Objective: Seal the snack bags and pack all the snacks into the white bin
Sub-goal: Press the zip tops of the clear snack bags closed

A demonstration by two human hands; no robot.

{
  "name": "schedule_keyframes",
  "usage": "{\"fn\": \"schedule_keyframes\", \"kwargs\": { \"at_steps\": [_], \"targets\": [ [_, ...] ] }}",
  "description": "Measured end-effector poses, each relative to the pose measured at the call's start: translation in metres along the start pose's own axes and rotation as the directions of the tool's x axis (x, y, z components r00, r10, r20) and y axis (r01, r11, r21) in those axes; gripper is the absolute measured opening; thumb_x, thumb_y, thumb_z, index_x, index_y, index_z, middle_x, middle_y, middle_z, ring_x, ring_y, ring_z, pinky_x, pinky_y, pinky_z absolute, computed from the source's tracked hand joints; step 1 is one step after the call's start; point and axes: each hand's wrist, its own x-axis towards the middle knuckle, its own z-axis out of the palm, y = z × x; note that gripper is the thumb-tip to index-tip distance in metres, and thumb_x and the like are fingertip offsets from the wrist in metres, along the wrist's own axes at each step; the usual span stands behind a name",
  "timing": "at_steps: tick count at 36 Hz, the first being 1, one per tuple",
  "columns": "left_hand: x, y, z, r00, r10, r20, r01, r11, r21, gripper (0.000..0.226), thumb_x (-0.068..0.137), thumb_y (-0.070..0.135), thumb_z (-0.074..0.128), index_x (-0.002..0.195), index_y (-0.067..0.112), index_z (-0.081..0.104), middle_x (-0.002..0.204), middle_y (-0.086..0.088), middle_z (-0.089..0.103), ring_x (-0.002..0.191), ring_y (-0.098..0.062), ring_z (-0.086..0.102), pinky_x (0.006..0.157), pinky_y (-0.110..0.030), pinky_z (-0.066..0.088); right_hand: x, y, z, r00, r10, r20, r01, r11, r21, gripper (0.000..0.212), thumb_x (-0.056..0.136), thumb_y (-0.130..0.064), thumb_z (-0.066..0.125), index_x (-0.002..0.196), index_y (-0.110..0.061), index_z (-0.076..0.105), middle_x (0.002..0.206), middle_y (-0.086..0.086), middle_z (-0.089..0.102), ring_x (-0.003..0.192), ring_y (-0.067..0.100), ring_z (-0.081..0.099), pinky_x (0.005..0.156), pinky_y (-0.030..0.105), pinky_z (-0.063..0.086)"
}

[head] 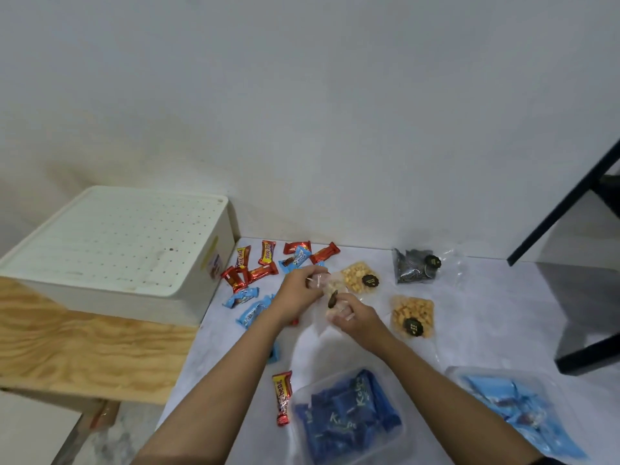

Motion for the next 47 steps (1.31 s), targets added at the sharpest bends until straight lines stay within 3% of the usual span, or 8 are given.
{"fn": "schedule_keyframes", "kwargs": {
  "at_steps": [4, 10, 12, 16, 22, 27, 31, 47],
  "targets": [
    [0.008, 0.026, -0.014, 0.992, 0.110, 0.068, -0.119, 0.980, 0.157, 0.042, 0.084, 0.002, 0.059, 0.123, 0.017, 0.058, 0.106, 0.002, 0.059, 0.096, -0.012, 0.057, 0.081, -0.018, 0.046, 0.000, -0.023, -0.021, 0.991, -0.063, -0.120, 0.073, 0.994, 0.079, 0.040, 0.082, -0.023, 0.066, 0.119, -0.020, 0.051, 0.091, 0.000, 0.054, 0.079, 0.010, 0.052, 0.069, 0.017, 0.041],
    [0.015, 0.059, -0.019, 0.964, 0.206, 0.167, -0.230, 0.963, 0.143, 0.029, 0.086, 0.004, 0.060, 0.114, 0.014, 0.062, 0.084, 0.001, 0.065, 0.076, -0.010, 0.061, 0.075, -0.026, 0.050, -0.002, -0.041, -0.062, 0.950, -0.234, -0.207, 0.213, 0.970, -0.119, 0.034, 0.081, -0.017, 0.069, 0.114, -0.020, 0.060, 0.104, -0.003, 0.049, 0.093, 0.012, 0.054, 0.086, 0.016, 0.044],
    [0.017, 0.070, -0.018, 0.952, 0.241, 0.189, -0.267, 0.956, 0.125, 0.024, 0.086, 0.001, 0.059, 0.107, 0.011, 0.064, 0.078, 0.003, 0.063, 0.069, -0.004, 0.061, 0.077, -0.031, 0.053, -0.006, -0.045, -0.073, 0.952, -0.257, -0.166, 0.234, 0.961, -0.148, 0.021, 0.082, -0.015, 0.068, 0.102, -0.018, 0.067, 0.098, -0.007, 0.052, 0.090, 0.002, 0.053, 0.080, 0.005, 0.038],
    [0.019, 0.089, -0.016, 0.926, 0.300, 0.228, -0.329, 0.939, 0.100, 0.015, 0.084, 0.007, 0.065, 0.099, 0.007, 0.068, 0.085, -0.007, 0.066, 0.076, -0.012, 0.063, 0.080, -0.029, 0.052, -0.016, -0.048, -0.090, 0.965, -0.231, -0.123, 0.221, 0.971, -0.088, 0.013, 0.083, -0.010, 0.065, 0.076, -0.020, 0.069, 0.076, -0.010, 0.065, 0.069, -0.003, 0.057, 0.073, 0.019, 0.045],
    [0.023, 0.081, -0.011, 0.926, 0.369, 0.081, -0.375, 0.923, 0.087, 0.020, 0.085, 0.028, 0.066, 0.102, 0.018, 0.067, 0.098, 0.007, 0.065, 0.094, -0.005, 0.058, 0.081, -0.015, 0.043, -0.031, -0.049, -0.120, 0.939, -0.189, -0.286, 0.220, 0.972, 0.079, 0.009, 0.085, -0.010, 0.064, 0.079, -0.013, 0.070, 0.075, -0.008, 0.066, 0.066, -0.005, 0.059, 0.060, 0.007, 0.044],
    [0.023, 0.070, -0.001, 0.975, 0.219, -0.021, -0.214, 0.920, -0.327, 0.010, 0.083, 0.013, 0.068, 0.091, 0.018, 0.069, 0.088, 0.001, 0.069, 0.085, -0.012, 0.064, 0.084, -0.028, 0.052, -0.041, -0.047, -0.140, 0.885, -0.191, -0.424, 0.269, 0.954, 0.133, 0.007, 0.084, -0.003, 0.064, 0.085, -0.001, 0.071, 0.074, -0.006, 0.066, 0.061, -0.010, 0.059, 0.057, 0.005, 0.042],
    [0.019, 0.082, 0.011, 0.981, 0.193, -0.012, -0.172, 0.842, -0.512, 0.016, 0.087, 0.005, 0.060, 0.101, 0.005, 0.068, 0.076, 0.005, 0.074, 0.076, -0.004, 0.068, 0.074, -0.017, 0.053, -0.049, -0.044, -0.143, 0.857, -0.196, -0.476, 0.307, 0.937, 0.169, 0.008, 0.084, -0.004, 0.064, 0.080, -0.006, 0.069, 0.072, -0.002, 0.066, 0.059, -0.009, 0.058, 0.057, 0.007, 0.043],
    [0.017, 0.118, 0.017, 0.940, 0.326, -0.099, -0.330, 0.798, -0.504, 0.012, 0.090, 0.006, 0.055, 0.097, 0.005, 0.065, 0.076, 0.001, 0.072, 0.070, -0.008, 0.068, 0.064, -0.015, 0.050, -0.060, -0.057, -0.161, 0.845, -0.237, -0.480, 0.356, 0.918, 0.174, 0.007, 0.093, -0.021, 0.053, 0.090, -0.019, 0.059, 0.065, -0.004, 0.071, 0.067, 0.016, 0.061, 0.062, 0.034, 0.048]
  ]
}}
